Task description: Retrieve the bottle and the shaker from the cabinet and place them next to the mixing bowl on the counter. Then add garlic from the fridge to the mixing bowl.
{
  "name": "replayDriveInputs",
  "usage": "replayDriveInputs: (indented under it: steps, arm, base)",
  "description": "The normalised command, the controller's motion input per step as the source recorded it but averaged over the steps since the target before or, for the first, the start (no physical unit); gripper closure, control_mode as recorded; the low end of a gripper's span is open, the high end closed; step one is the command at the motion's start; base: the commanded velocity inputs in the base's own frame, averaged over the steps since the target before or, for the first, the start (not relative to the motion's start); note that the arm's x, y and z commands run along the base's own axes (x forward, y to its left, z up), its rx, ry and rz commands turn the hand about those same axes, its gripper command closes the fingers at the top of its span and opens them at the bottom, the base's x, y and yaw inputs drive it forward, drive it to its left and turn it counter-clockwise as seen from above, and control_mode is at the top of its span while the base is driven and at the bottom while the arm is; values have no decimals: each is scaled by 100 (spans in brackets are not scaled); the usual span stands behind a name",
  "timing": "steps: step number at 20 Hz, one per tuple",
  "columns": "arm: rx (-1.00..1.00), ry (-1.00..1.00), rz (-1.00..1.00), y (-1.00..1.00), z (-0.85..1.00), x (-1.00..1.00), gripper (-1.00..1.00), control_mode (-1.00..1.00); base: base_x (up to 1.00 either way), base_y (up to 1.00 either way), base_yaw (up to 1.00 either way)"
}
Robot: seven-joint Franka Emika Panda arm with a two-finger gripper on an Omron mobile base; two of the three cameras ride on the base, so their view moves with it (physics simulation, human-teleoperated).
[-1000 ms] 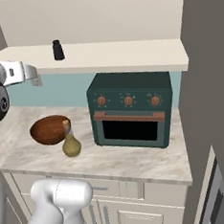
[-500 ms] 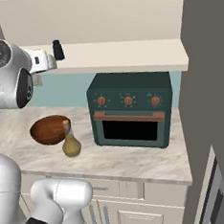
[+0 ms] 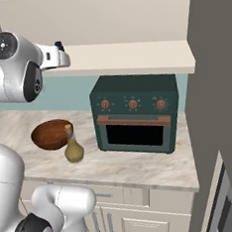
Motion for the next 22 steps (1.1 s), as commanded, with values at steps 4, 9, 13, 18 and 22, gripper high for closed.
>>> replayDriveInputs:
  steps: [4,9,13,18,22]
  arm:
    - [0,12,-10,0,15,12,-100,-100]
    - [2,2,0,0,1,0,-100,-100]
    - [1,0,4,0,-10,9,-100,-100]
    - [0,0,4,5,-6,31,-100,-100]
    - [0,0,4,14,0,13,-100,-100]
  base:
    - [0,0,0]
    - [0,0,0]
    - [0,0,0]
    - [0,0,0]
    - [0,0,0]
